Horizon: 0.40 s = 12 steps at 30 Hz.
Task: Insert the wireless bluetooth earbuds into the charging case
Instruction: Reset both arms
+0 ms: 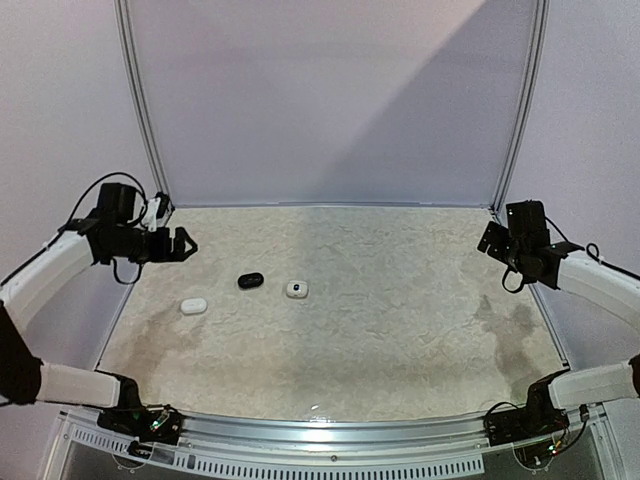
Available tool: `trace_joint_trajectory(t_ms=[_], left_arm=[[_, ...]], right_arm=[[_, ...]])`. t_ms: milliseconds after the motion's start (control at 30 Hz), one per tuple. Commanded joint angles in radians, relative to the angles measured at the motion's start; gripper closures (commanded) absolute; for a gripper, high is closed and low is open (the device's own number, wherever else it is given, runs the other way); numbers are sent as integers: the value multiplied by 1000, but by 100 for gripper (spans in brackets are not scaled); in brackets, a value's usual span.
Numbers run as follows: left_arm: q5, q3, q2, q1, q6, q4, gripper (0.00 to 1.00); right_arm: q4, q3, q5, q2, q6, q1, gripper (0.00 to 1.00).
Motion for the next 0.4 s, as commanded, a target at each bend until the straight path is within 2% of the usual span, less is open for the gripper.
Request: trace_joint_trajectory(t_ms=[0,100,200,367], left_arm=[[-111,-300,-258,46,95,246,1],[-153,-452,-407,46,95,368,1],[-231,-509,-412,49,96,362,1],[-241,-595,-424,86,110,436,1]], right_arm=[[130,-93,263,-50,-13,6,1],[102,-104,294,-40,8,6,1],[124,-130,304,-39,21,6,1],[218,-183,290,-75,-46,6,1]])
